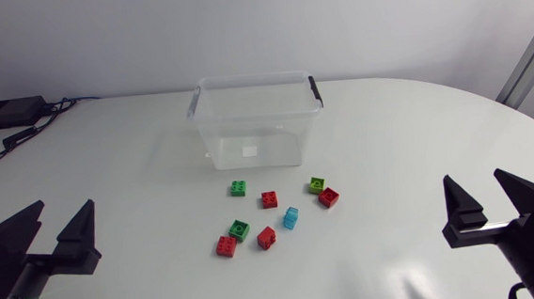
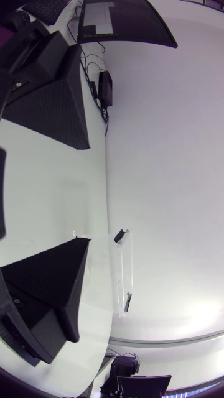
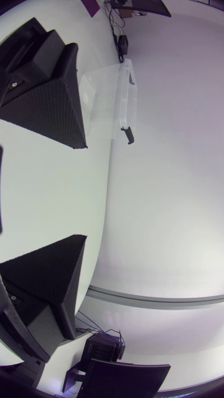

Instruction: Place the duplo bricks in the container

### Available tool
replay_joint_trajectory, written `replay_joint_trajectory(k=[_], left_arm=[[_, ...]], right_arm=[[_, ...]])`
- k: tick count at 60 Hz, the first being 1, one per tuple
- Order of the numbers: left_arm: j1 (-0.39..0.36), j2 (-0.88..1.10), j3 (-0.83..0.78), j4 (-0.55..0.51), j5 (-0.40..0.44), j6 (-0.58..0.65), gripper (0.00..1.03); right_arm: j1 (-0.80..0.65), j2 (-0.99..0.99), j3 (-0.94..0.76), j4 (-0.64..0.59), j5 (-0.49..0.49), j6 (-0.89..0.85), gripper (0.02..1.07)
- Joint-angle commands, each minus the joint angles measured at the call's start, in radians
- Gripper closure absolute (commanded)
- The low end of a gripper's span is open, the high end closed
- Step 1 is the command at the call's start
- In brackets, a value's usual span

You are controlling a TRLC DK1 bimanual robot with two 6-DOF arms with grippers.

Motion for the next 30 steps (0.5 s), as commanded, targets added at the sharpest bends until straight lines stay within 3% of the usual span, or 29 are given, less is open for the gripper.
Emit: replay_joint_trajectory(k=[1,30], left_arm=[[-0.007,-0.010,-0.016,0.002,0.001,-0.030,0.05],[-0.004,-0.012,0.006,-0.011,-0.006,-0.024,0.08]], right_arm=[[0.005,-0.007,-0.020,0.006,-0.004,0.014,0.07],[0.007,-0.011,-0.020,0.010,-0.004,0.013,0.07]])
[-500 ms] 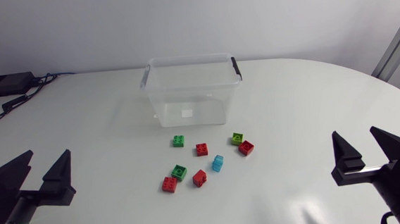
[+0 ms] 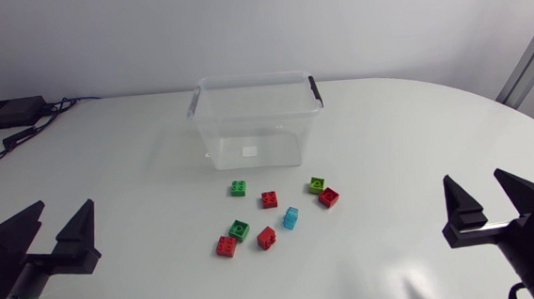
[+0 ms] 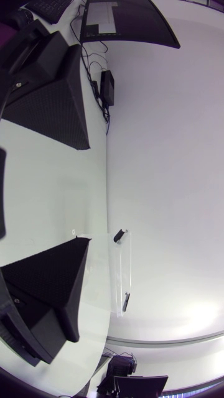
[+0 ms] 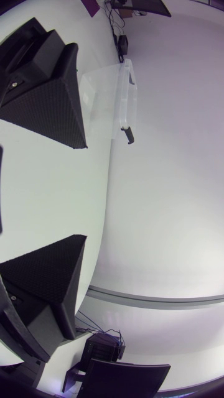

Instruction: Place the duplo bricks in the container

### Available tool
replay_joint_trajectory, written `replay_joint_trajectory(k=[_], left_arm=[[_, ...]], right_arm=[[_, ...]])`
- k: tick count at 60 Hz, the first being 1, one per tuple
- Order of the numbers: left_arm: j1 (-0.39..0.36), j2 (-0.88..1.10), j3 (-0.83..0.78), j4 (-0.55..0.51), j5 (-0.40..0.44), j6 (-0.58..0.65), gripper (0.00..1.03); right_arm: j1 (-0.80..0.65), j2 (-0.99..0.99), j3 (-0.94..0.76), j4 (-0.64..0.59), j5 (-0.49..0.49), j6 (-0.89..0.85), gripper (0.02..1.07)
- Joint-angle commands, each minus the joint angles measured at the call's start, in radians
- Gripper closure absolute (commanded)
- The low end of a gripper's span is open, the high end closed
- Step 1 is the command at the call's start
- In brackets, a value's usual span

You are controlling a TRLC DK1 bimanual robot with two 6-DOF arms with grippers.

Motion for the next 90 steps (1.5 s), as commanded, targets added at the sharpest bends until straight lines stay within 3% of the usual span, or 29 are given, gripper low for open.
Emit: replay_joint_trajectory(k=[1,15,29,41,48,54,72,79,90], left_arm=[[-0.004,-0.012,0.016,-0.026,-0.004,-0.006,0.09],[-0.033,0.060,0.196,-0.121,-0.004,-0.047,0.09],[-0.065,0.410,0.435,-0.218,-0.004,-0.122,0.09],[-0.151,0.867,0.699,-0.478,-0.006,-0.101,0.08],[-0.220,1.050,0.771,-0.514,0.016,-0.030,0.09],[-0.282,1.206,0.834,-0.561,0.060,-0.032,0.09],[-0.481,1.577,0.964,-0.663,0.066,-0.075,0.11],[-0.527,1.665,1.003,-0.678,0.074,-0.096,0.11],[-0.575,1.759,1.032,-0.666,0.075,-0.132,0.12]], right_arm=[[0.008,-0.011,-0.020,0.010,-0.004,0.013,0.07],[0.024,0.006,0.067,-0.013,-0.005,0.016,0.07],[0.030,0.187,0.204,-0.019,0.001,0.018,0.07],[0.031,0.376,0.329,-0.060,-0.001,0.038,0.07],[0.031,0.485,0.388,-0.094,-0.005,0.062,0.07],[0.031,0.571,0.428,-0.118,-0.019,0.084,0.07],[0.028,0.806,0.518,-0.207,-0.045,0.139,0.07],[0.050,0.865,0.549,-0.287,-0.086,0.127,0.07],[0.060,0.942,0.569,-0.312,-0.165,0.108,0.07]])
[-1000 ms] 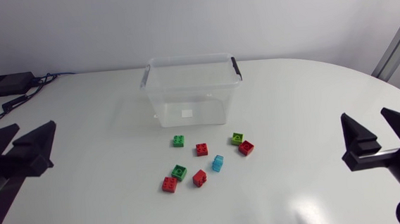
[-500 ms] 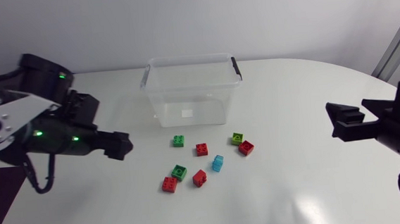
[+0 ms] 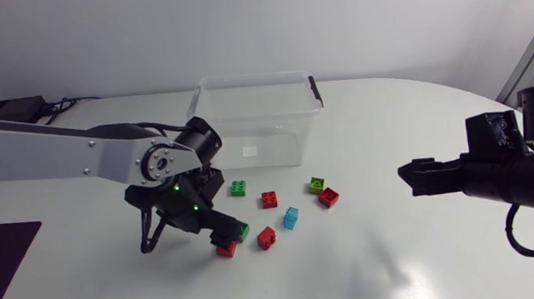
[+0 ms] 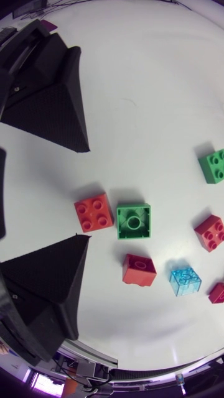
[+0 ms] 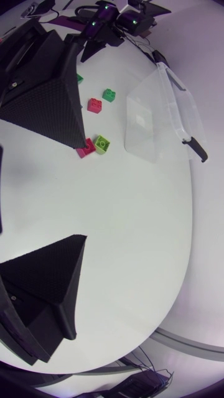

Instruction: Place the duplo bricks in the container

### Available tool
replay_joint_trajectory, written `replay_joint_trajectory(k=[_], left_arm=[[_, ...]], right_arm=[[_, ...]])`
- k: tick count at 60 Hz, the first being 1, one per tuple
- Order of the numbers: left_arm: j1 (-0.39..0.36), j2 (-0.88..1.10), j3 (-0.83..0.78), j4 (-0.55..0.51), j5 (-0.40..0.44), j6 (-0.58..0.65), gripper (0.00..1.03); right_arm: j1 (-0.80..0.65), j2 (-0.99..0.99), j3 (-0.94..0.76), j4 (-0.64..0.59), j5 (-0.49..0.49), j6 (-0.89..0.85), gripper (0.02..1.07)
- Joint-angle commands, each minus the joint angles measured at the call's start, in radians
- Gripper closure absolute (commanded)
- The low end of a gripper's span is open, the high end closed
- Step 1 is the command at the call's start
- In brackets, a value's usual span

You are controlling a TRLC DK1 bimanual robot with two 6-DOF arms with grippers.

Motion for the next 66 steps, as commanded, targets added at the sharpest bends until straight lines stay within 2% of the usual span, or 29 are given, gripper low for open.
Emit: replay_joint_trajectory(k=[1,7,13,19,27,30,36,40,43,50,62,66], left_arm=[[-0.029,0.048,0.029,-0.001,0.014,-0.042,0.13],[-0.040,0.080,0.043,0.001,0.014,-0.060,0.20],[-0.043,0.103,0.043,0.001,0.015,-0.068,0.31],[-0.043,0.137,0.037,0.015,0.015,-0.074,0.46],[-0.040,0.176,0.017,0.044,0.031,-0.072,0.72],[-0.041,0.173,0.001,0.055,0.040,-0.060,0.76],[-0.058,0.152,-0.025,0.059,0.040,-0.040,0.80],[-0.067,0.115,-0.034,0.038,0.040,-0.026,0.81],[-0.066,0.055,-0.043,0.022,0.035,-0.005,0.82],[-0.003,-0.077,-0.011,-0.036,0.035,0.034,0.82],[0.114,-0.265,0.092,-0.048,0.035,0.101,0.82],[0.131,-0.311,0.126,-0.030,0.035,0.118,0.82]], right_arm=[[0.012,0.041,0.025,-0.011,-0.028,-0.008,0.07],[0.041,0.097,0.033,-0.008,-0.033,-0.023,0.07],[0.078,0.145,0.028,0.006,-0.077,-0.072,0.07],[0.135,0.206,0.027,0.047,-0.070,-0.095,0.07],[0.201,0.328,0.050,0.101,-0.051,-0.141,0.07],[0.218,0.386,0.059,0.142,-0.030,-0.152,0.07],[0.236,0.499,0.094,0.175,-0.027,-0.186,0.08],[0.236,0.578,0.119,0.211,-0.027,-0.212,0.13],[0.236,0.627,0.139,0.231,-0.027,-0.224,0.13],[0.242,0.728,0.194,0.241,-0.028,-0.246,0.14],[0.268,0.852,0.274,0.247,-0.017,-0.260,0.17],[0.280,0.886,0.290,0.250,-0.005,-0.260,0.27]])
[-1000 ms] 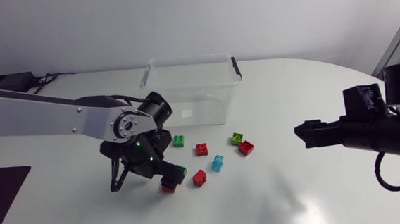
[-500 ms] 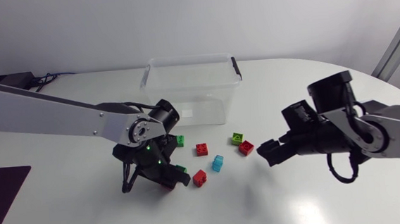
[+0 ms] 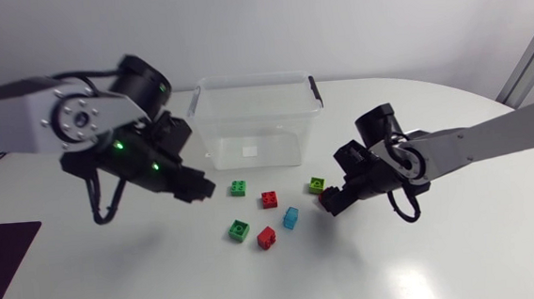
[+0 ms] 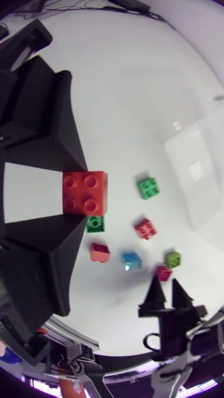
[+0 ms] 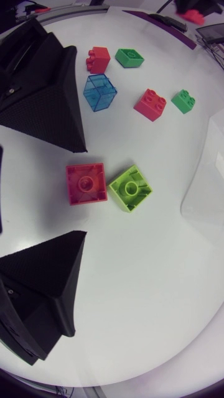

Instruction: Place the duplo bricks in the container

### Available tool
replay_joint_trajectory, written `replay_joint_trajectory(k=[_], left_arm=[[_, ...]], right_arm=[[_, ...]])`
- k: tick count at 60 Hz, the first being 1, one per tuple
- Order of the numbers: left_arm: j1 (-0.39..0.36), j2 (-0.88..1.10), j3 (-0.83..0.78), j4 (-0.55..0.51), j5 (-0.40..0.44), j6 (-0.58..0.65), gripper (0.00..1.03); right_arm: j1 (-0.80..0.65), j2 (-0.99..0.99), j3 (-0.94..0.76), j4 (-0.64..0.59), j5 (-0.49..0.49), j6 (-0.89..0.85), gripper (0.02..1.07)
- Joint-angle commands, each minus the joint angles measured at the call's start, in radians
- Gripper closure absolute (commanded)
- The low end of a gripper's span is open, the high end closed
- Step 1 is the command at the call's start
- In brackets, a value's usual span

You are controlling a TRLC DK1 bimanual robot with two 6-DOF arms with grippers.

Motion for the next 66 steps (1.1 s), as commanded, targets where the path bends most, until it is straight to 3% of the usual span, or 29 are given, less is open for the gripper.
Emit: replay_joint_trajectory(k=[1,6,7,8,13,26,36,44,48,56,66], left_arm=[[0.022,-0.072,0.065,0.013,0.008,0.037,0.82],[0.040,-0.084,0.110,0.059,0.008,0.034,0.82],[0.048,-0.083,0.124,0.093,0.008,0.028,0.82],[0.050,-0.080,0.127,0.112,0.008,0.025,0.81],[0.047,-0.040,0.150,0.200,0.008,0.025,0.81],[0.057,0.186,0.283,0.337,0.005,-0.001,0.78],[0.063,0.367,0.407,0.431,-0.043,-0.002,0.42],[0.086,0.434,0.476,0.461,-0.061,-0.012,0.21],[0.094,0.414,0.473,0.460,-0.060,-0.025,0.14],[0.080,0.248,0.365,0.438,-0.060,-0.022,0.12],[0.034,0.058,0.226,0.248,-0.041,0.008,0.13]], right_arm=[[0.020,0.063,0.036,0.011,0.015,-0.021,0.30],[0.026,0.089,0.048,0.009,0.015,-0.021,0.63],[0.028,0.093,0.048,0.008,0.013,-0.021,0.77],[0.029,0.095,0.048,0.008,0.012,-0.023,0.83],[0.029,0.075,0.039,-0.008,0.012,-0.021,0.92],[0.031,-0.147,0.022,-0.121,0.024,-0.003,0.93],[0.066,-0.292,0.123,-0.279,0.035,0.014,0.93],[0.115,-0.333,0.228,-0.353,0.053,0.037,0.93],[0.129,-0.335,0.291,-0.370,0.059,0.049,0.92],[0.135,-0.275,0.432,-0.389,0.065,0.059,0.92],[0.135,-0.152,0.571,-0.382,0.065,0.065,0.91]])
